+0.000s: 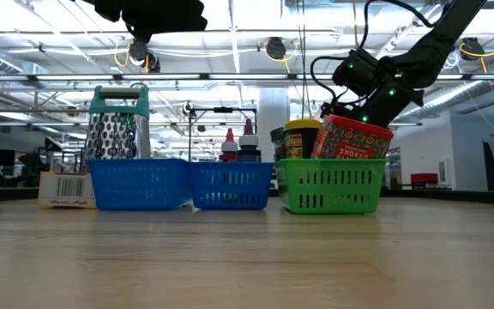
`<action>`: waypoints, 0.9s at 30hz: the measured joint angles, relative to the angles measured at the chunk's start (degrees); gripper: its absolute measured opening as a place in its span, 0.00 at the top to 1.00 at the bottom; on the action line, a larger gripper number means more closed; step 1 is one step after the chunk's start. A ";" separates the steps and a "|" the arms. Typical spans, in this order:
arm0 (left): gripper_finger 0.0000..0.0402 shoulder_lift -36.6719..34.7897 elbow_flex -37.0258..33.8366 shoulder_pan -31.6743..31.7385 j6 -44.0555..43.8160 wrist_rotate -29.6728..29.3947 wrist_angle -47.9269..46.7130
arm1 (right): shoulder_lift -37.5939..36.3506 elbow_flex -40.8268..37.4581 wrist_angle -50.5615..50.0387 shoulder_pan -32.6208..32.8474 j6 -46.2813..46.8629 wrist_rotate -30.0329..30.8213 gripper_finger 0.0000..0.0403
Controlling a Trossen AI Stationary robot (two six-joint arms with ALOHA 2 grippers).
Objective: Pick & Place Kitchen Items
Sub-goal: Put the green cereal box into the left blue bin
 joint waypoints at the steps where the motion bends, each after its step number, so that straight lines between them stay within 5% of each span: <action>1: 0.60 0.01 0.00 0.02 -0.03 0.00 -0.04 | -0.01 0.00 -0.41 -0.09 0.23 0.00 1.00; 10: 0.60 0.00 0.00 0.02 -0.28 0.04 -0.08 | -2.39 0.15 -2.72 -0.11 4.22 -0.01 0.95; 18: 0.60 0.00 0.02 0.01 -0.33 0.07 -0.05 | -7.74 0.15 -8.21 -0.53 6.29 0.03 0.75; 27: 0.60 -0.01 0.02 0.02 -0.42 0.09 0.38 | -5.38 0.13 -9.40 -0.59 9.58 -0.13 0.57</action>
